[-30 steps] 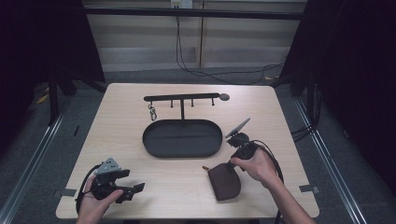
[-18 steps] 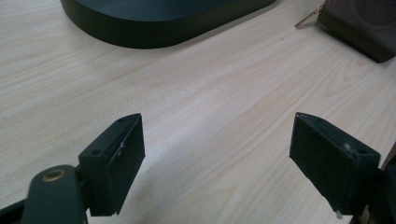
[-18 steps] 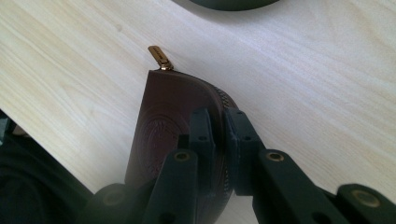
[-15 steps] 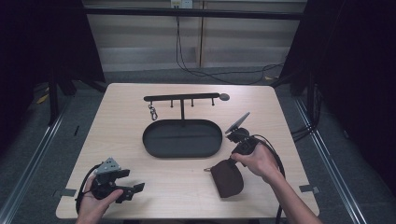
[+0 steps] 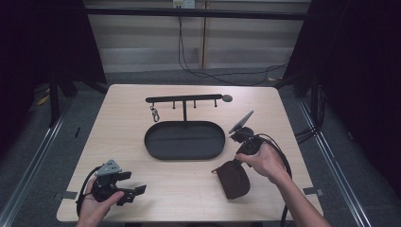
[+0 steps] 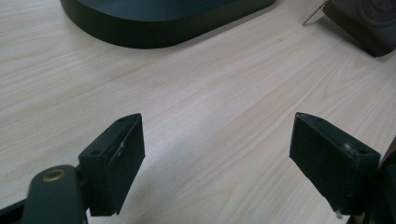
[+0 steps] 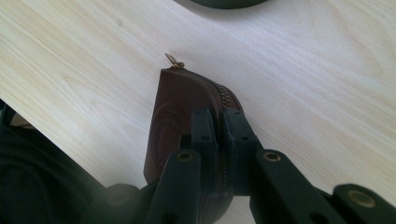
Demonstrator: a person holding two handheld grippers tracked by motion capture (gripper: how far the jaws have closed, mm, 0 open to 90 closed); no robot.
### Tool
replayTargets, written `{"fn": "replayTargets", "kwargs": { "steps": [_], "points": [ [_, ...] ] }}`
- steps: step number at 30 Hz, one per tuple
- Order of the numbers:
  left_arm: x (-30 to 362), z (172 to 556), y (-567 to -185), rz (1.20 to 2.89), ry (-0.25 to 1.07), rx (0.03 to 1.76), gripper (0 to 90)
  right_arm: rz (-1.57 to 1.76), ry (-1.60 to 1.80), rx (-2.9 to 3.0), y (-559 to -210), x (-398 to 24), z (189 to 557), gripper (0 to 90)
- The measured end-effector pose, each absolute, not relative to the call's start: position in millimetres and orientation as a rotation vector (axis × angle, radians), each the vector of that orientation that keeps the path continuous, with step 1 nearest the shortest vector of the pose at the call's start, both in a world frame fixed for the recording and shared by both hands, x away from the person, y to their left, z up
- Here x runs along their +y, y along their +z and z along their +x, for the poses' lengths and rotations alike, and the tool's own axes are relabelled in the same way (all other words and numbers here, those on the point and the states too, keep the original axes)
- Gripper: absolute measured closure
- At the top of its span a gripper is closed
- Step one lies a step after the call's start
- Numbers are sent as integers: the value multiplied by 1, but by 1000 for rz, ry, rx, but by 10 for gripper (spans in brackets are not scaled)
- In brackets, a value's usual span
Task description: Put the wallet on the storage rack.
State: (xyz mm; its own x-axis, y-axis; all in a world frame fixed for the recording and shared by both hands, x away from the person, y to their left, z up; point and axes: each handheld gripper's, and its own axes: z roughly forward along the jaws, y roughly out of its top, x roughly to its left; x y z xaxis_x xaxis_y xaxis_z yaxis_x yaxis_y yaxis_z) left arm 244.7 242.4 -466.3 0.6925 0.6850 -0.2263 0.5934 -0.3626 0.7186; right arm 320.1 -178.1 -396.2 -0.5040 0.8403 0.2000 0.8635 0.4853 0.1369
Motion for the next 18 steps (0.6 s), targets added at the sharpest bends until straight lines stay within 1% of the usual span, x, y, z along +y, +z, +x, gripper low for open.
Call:
{"fn": "replayTargets", "kwargs": {
  "steps": [18],
  "points": [
    [243, 247, -467, 2055, 125, 981, 180, -1542, -302, -2654, -370, -185, 328, 863]
  ]
}}
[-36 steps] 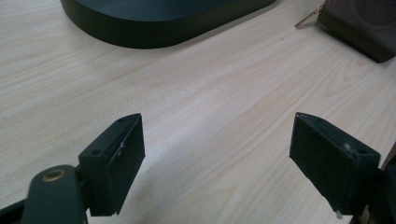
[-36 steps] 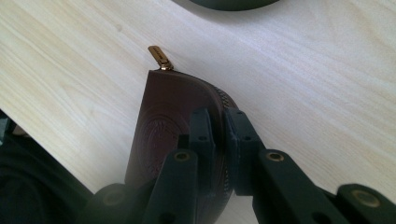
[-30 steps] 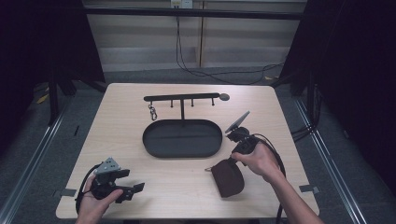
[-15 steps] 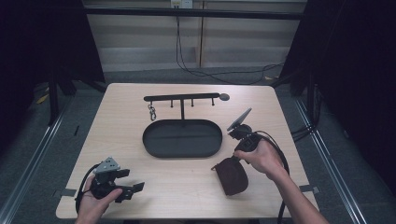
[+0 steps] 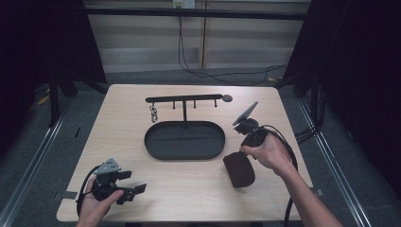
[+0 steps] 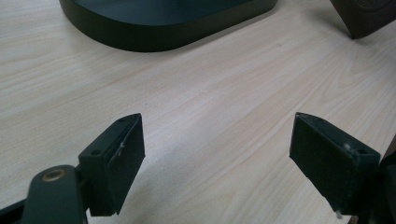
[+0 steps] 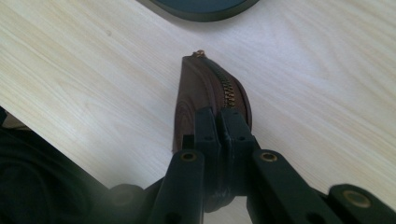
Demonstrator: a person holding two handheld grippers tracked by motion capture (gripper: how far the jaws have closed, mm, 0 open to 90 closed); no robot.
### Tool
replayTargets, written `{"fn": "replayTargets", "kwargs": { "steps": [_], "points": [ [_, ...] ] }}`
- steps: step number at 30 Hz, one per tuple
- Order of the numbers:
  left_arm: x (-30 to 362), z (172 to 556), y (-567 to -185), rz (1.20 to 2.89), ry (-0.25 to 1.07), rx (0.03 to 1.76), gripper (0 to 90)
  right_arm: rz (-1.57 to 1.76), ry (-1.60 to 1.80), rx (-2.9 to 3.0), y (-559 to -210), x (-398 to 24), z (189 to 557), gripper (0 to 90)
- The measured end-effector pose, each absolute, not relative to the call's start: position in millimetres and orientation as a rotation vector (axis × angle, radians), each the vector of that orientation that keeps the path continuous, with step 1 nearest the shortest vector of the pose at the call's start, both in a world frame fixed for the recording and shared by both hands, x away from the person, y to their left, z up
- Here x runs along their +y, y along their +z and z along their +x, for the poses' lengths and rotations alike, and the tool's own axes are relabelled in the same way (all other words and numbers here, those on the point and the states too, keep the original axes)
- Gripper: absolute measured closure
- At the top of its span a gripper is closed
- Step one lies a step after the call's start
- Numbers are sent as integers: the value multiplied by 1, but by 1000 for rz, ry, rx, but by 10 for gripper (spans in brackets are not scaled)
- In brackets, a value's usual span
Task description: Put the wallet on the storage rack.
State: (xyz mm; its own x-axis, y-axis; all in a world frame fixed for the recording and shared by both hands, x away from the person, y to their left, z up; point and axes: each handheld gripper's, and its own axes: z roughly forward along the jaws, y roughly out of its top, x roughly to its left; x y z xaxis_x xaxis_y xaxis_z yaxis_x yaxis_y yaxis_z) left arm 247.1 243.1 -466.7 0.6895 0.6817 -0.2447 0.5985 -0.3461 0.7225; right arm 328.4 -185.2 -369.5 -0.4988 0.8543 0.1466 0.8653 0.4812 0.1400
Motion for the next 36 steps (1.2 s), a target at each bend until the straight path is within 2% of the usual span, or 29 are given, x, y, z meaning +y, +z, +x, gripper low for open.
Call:
{"fn": "replayTargets", "kwargs": {
  "steps": [36],
  "points": [
    [244, 246, -466, 2062, 129, 970, 179, -1617, -316, -2703, -333, -178, 354, 866]
  ]
}}
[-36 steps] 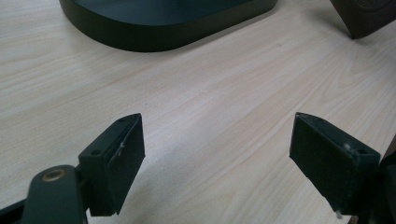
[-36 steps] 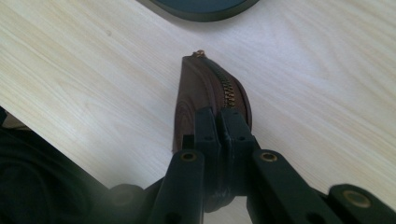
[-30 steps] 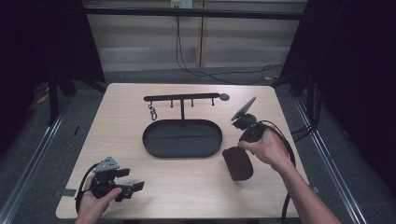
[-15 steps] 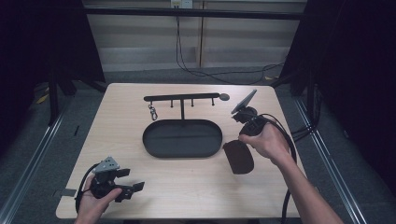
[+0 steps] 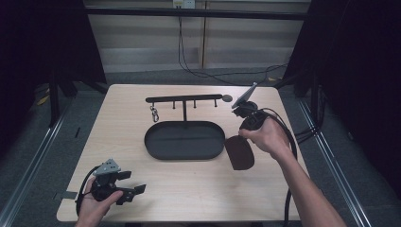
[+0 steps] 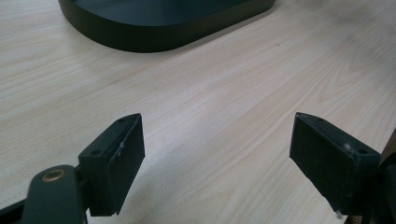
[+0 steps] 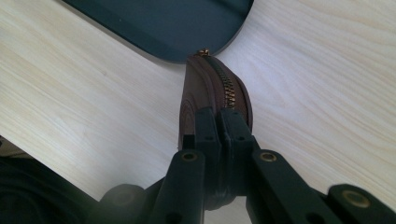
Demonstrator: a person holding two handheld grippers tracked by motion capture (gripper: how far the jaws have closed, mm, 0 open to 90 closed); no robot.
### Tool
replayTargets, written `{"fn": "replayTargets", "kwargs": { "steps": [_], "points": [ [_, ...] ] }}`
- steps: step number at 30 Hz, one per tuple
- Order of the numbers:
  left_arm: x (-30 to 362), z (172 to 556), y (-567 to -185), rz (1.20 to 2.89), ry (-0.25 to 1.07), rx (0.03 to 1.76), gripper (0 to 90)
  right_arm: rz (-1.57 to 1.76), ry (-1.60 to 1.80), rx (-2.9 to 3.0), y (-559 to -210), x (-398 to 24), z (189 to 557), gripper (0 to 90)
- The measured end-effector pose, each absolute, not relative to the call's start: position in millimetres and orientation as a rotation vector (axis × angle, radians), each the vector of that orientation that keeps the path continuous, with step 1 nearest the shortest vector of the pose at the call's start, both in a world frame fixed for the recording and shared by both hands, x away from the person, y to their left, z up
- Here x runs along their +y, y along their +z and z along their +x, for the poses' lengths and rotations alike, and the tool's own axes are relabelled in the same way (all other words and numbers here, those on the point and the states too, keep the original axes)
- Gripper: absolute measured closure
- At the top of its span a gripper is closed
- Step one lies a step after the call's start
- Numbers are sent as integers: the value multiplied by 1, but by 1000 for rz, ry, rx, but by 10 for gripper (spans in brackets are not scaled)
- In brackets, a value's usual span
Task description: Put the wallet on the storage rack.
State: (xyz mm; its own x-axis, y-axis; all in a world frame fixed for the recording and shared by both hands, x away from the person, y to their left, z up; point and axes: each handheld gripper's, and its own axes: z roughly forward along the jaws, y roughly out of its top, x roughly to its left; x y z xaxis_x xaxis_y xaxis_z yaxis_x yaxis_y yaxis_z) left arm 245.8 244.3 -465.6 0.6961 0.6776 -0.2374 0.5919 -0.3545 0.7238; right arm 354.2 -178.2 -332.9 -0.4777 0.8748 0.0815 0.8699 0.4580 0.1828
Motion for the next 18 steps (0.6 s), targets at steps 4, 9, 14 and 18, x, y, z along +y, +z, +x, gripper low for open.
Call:
{"fn": "replayTargets", "kwargs": {
  "steps": [4, 9, 14, 18],
  "points": [
    [244, 246, -466, 2064, 124, 967, 179, 1590, 309, 2661, -330, -176, 359, 866],
    [245, 246, -466, 2062, 126, 973, 178, 1568, 294, 2683, -331, -170, 366, 866],
    [245, 246, -466, 2062, 125, 975, 178, 1565, 292, 2685, -330, -164, 373, 866],
    [245, 246, -466, 2065, 122, 976, 173, 1552, 283, 2694, -331, -159, 376, 865]
  ]
}}
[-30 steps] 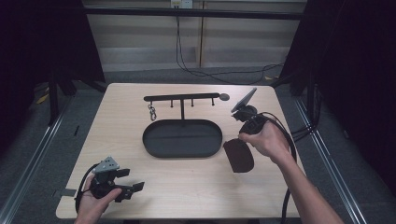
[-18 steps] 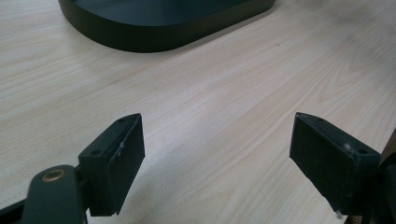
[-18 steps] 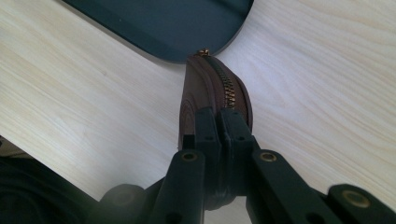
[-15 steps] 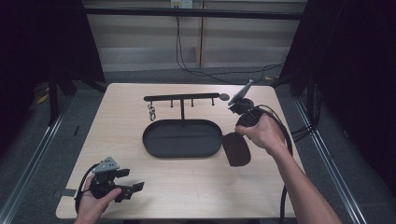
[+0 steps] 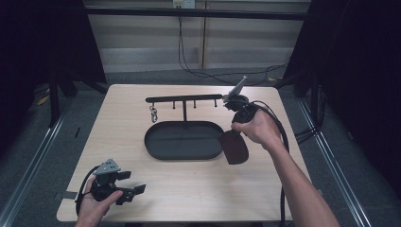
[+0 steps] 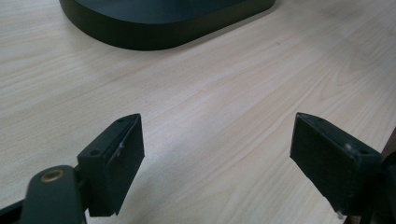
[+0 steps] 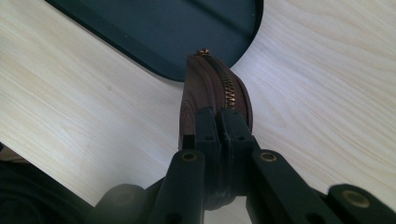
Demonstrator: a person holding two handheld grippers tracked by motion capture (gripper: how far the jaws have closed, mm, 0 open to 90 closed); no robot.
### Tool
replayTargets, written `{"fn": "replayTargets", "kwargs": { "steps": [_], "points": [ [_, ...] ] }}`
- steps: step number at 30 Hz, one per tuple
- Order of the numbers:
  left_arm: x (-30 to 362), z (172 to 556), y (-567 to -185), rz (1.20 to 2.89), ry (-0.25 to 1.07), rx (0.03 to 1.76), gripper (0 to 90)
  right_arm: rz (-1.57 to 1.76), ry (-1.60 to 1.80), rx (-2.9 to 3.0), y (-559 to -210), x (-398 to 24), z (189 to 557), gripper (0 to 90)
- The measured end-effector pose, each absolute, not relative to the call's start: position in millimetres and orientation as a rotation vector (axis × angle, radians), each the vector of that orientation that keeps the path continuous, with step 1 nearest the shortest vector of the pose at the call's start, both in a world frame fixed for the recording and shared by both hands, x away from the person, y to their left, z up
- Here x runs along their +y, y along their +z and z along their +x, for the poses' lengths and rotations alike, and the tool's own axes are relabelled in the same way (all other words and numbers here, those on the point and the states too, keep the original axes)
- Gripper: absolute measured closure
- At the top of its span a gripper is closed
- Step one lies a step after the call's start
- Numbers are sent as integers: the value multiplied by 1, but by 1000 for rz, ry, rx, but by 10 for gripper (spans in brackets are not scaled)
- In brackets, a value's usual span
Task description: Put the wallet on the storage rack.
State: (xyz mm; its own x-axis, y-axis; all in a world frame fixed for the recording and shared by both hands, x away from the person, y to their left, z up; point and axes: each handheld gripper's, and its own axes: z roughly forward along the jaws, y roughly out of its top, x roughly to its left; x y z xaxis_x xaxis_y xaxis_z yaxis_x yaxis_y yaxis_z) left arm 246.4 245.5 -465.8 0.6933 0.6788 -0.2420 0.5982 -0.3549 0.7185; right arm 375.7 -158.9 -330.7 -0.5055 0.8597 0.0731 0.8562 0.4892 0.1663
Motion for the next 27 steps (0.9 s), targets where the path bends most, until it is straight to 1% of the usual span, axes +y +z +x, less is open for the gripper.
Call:
{"fn": "replayTargets", "kwargs": {
  "steps": [10, 18, 27],
  "points": [
    [244, 246, -466, 2064, 114, 976, 173, 1541, 334, 2688, -322, -150, 389, 865],
    [245, 246, -465, 2062, 117, 970, 173, 1562, 396, 2691, -324, -145, 401, 865],
    [245, 246, -465, 2060, 119, 970, 173, 1617, 525, 2642, -324, -151, 410, 866]
  ]
}}
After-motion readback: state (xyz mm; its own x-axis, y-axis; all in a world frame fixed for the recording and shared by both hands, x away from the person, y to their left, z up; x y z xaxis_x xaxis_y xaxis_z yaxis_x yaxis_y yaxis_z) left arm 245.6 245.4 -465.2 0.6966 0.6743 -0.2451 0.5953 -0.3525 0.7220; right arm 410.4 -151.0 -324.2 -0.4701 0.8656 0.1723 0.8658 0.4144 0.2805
